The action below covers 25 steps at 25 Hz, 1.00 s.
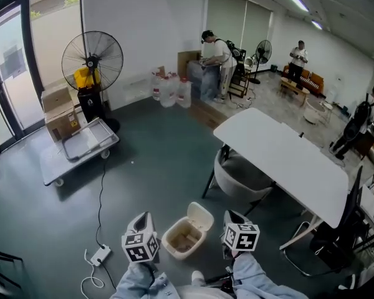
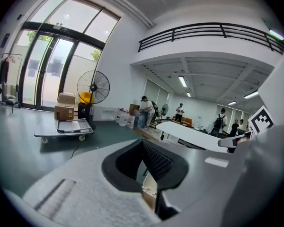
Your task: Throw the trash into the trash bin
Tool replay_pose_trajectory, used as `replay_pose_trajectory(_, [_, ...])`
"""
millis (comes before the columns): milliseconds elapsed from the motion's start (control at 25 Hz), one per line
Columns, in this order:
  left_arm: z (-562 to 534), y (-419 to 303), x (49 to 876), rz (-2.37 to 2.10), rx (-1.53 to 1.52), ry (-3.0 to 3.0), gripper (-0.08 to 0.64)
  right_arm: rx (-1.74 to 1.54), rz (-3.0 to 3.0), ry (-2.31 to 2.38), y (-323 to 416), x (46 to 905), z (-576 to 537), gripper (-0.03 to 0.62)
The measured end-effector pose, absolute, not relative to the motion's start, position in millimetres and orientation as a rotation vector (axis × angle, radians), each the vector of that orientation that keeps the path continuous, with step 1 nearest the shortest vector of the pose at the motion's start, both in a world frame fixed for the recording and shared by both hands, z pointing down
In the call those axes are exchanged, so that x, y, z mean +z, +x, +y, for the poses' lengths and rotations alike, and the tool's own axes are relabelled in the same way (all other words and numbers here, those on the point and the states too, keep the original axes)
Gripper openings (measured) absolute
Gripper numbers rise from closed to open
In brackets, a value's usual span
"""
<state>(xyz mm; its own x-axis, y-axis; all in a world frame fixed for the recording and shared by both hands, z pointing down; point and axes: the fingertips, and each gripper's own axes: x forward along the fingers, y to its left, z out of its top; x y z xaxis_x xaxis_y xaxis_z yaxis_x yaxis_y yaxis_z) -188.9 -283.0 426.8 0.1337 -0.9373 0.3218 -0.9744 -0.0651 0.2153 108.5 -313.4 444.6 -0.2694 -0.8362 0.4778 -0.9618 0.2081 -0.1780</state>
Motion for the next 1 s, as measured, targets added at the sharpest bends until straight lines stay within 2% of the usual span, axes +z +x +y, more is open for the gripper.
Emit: replay_pose_trajectory(1000, [-295.6, -166.7, 438.2, -1.862, 0.135, 2.014, 0.009, 0.642, -2.218, 1.675, 127.4, 447.7, -337.1, 0.003])
